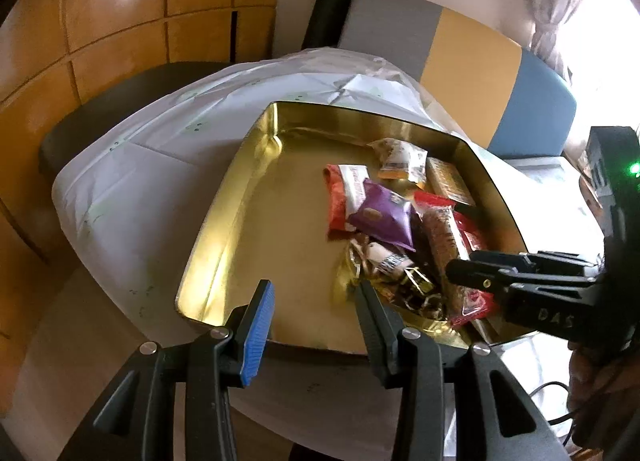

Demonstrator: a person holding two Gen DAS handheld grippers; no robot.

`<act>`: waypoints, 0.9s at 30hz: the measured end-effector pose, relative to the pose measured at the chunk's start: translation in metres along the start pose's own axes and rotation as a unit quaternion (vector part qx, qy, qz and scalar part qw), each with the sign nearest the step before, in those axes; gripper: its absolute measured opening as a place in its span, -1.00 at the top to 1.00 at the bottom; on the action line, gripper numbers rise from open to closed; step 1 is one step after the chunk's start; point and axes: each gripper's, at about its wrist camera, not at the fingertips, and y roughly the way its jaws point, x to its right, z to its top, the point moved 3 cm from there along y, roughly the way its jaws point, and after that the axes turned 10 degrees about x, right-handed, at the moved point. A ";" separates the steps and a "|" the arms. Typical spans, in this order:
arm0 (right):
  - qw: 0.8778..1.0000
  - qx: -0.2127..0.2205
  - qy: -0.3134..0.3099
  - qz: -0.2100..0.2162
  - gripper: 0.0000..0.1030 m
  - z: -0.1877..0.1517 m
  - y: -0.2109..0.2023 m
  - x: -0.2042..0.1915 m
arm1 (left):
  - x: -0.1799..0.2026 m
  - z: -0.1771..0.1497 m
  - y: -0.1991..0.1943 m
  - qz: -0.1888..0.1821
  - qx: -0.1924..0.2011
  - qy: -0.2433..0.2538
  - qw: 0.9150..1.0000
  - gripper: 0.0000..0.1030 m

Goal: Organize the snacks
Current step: 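Carry the chipmunk rice bar into the gold tray and open the right gripper, then move both grippers back over the orange cracker bag and red candy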

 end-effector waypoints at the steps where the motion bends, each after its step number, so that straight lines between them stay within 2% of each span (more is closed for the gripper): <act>1: 1.000 0.002 0.003 0.003 0.35 0.000 -0.002 0.001 | 0.002 0.000 -0.001 -0.001 0.001 0.003 1.000 0.17; 4: 1.000 0.013 0.009 0.002 0.32 -0.002 -0.013 0.005 | 0.007 0.000 -0.003 -0.005 0.003 0.012 1.000 0.17; 7: 0.999 0.027 0.026 0.007 0.11 -0.004 -0.028 0.012 | 0.013 0.001 -0.005 -0.008 0.005 0.020 1.000 0.17; 13: 0.998 0.055 0.023 -0.015 0.11 -0.010 -0.061 0.025 | 0.023 0.002 -0.011 -0.015 0.009 0.033 0.999 0.17; 19: 0.996 0.074 0.015 -0.055 0.11 -0.019 -0.095 0.053 | 0.039 0.002 -0.016 -0.028 0.013 0.052 0.998 0.17; 21: 0.994 0.078 0.020 -0.072 0.04 -0.023 -0.108 0.069 | 0.045 0.002 -0.018 -0.033 0.013 0.060 0.998 0.17; 27: 0.985 0.079 0.049 -0.144 -0.04 -0.042 -0.141 0.127 | 0.067 0.002 -0.020 -0.051 0.014 0.085 0.995 0.17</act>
